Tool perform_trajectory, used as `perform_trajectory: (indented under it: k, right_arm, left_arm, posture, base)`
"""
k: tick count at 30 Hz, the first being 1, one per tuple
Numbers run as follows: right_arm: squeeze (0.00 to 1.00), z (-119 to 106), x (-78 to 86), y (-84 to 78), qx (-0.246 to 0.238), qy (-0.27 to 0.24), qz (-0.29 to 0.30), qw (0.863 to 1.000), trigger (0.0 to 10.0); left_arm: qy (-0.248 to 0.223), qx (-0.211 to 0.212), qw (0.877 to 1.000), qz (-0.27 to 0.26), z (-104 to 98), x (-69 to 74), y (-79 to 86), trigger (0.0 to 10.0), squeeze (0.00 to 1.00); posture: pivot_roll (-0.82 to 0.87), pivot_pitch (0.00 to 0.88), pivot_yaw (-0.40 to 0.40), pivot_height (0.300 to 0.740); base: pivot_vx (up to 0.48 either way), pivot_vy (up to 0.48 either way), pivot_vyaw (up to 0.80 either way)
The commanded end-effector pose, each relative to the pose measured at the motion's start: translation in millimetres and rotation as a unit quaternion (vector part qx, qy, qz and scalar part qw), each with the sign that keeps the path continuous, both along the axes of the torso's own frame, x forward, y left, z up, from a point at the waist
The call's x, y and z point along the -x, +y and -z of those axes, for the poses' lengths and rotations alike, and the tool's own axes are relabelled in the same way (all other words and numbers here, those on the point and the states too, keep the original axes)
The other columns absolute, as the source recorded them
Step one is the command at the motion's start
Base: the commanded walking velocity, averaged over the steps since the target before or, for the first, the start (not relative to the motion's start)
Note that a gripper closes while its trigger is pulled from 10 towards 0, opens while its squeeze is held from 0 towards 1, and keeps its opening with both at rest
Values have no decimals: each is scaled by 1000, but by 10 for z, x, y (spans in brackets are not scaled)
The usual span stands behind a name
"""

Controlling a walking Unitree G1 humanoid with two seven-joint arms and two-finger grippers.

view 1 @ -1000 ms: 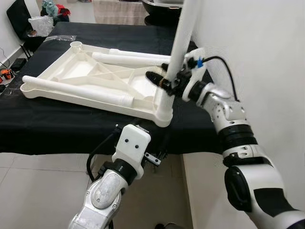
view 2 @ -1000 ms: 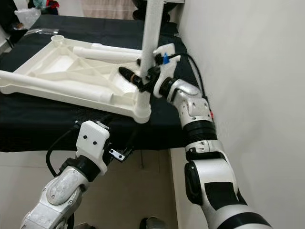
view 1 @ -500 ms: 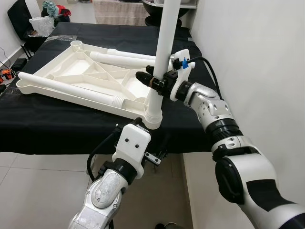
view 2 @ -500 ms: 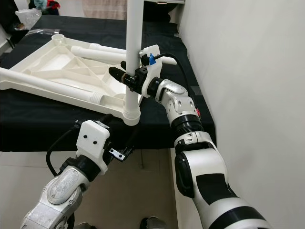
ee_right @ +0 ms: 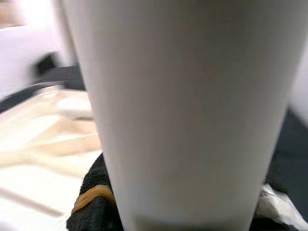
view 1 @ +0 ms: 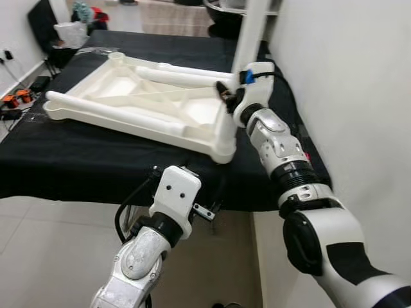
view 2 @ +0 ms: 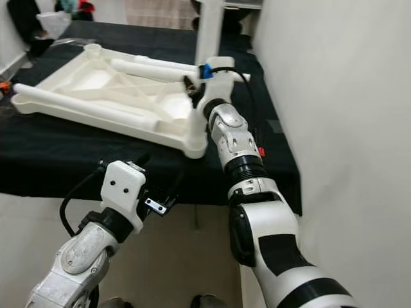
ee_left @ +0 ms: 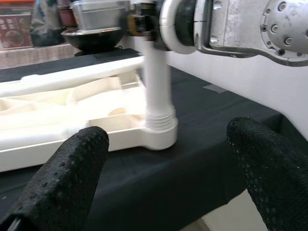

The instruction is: Building children table

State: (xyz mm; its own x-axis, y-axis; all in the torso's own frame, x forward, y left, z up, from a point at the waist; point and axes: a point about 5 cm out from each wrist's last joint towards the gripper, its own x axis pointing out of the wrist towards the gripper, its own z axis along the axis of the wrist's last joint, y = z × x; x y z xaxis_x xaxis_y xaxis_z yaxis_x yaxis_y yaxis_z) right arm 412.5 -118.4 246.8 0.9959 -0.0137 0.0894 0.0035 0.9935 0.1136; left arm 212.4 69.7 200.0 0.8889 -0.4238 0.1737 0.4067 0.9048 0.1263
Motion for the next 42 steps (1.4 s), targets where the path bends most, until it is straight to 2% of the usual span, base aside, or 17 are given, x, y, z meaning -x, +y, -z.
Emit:
perform_trajectory:
  k: [1, 3, 6, 7, 8, 11, 12, 16, 17, 18, 23, 28, 32, 33, 37, 41, 42]
  right_arm:
    - [0, 120, 26, -177, -8, 33, 80, 996, 0]
    - [0, 110, 82, -125, -31, 37, 130, 990, 0]
    - [0, 102, 103, 33, -49, 48, 132, 989, 0]
    - [0, 87, 104, 107, -58, 46, 118, 990, 2706]
    - [0, 64, 104, 196, -62, 42, 98, 992, 10000]
    - [0, 2, 110, 303, -62, 22, 66, 996, 10000]
    - [1000, -60, 134, 365, -59, -6, 37, 998, 10000]
    - [1000, -97, 156, 355, -51, -20, 34, 998, 10000]
    - [0, -126, 153, 320, -43, -30, 22, 998, 10000]
    - [0, -126, 153, 320, -43, -30, 22, 998, 10000]
    - [0, -21, 74, 217, -22, -4, -144, 989, 10000]
    - [0, 171, 84, 104, 21, 23, -264, 964, 10000]
    - [0, 146, 176, 161, 4, 5, -412, 911, 10000]
    - [0, 146, 176, 161, 4, 5, -412, 911, 10000]
    - [0, -1, 252, 295, 5, -23, -512, 858, 10000]
    - [0, -25, 242, 354, 16, -24, -520, 853, 10000]
    - [0, -28, 237, 390, 20, -27, -522, 852, 0]
  left_arm:
    - [5, -1, 1000, 4, 27, 4, -25, 10000, 0]
    - [5, -2, 1000, 5, 31, 6, -27, 10000, 0]
    - [5, -2, 1000, 4, 34, 10, -28, 10000, 0]
    - [6, -2, 1000, 4, 35, 12, -29, 10000, 0]
    - [6, -2, 1000, 4, 38, 14, -32, 10000, 0]
    - [7, -2, 1000, 5, 42, 18, -35, 10000, 0]
    - [8, -3, 1000, 5, 50, 25, -33, 10000, 0]
    - [8, -4, 1000, 4, 53, 27, -31, 10000, 0]
    - [8, -4, 1000, 4, 54, 25, -29, 10000, 0]
    - [8, -4, 1000, 4, 54, 25, -29, 10000, 0]
    - [7, -4, 1000, 5, 56, 24, -27, 10000, 0]
    - [5, 0, 1000, 8, 45, 16, -36, 10000, 0]
    - [10, -1, 1000, 17, 55, 43, -54, 10000, 0]
    - [10, -1, 1000, 17, 55, 43, -54, 10000, 0]
    - [27, -6, 999, 28, 115, 107, -51, 10000, 0]
    - [27, -5, 999, 24, 119, 107, -46, 10000, 0]
    - [27, -4, 999, 22, 123, 106, -50, 10000, 0]
  posture:
    - [68, 93, -103, 740]
    - [68, 85, -104, 740]
    - [70, 81, -105, 740]
    - [70, 81, -105, 740]
    - [70, 76, -105, 740]
    - [71, 74, -106, 740]
    - [69, 70, -105, 740]
    - [70, 70, -106, 740]
    - [70, 70, -106, 740]
    - [70, 70, -106, 740]
    - [66, 63, -103, 740]
    - [64, 63, -104, 740]
    - [77, 67, -108, 740]
    - [77, 67, -108, 740]
    - [85, 69, -108, 740]
    - [87, 69, -109, 740]
    - [87, 69, -109, 740]
  base:
    - [0, 0, 0]
    - [0, 0, 0]
    - [0, 0, 0]
    - [0, 0, 0]
    - [0, 0, 0]
    - [0, 0, 0]
    - [0, 0, 0]
    - [0, 0, 0]
    - [0, 0, 0]
    - [0, 0, 0]
    - [0, 0, 0]
    - [0, 0, 0]
    - [0, 0, 0]
    - [0, 0, 0]
    - [0, 0, 0]
    - [0, 0, 0]
    - [0, 0, 0]
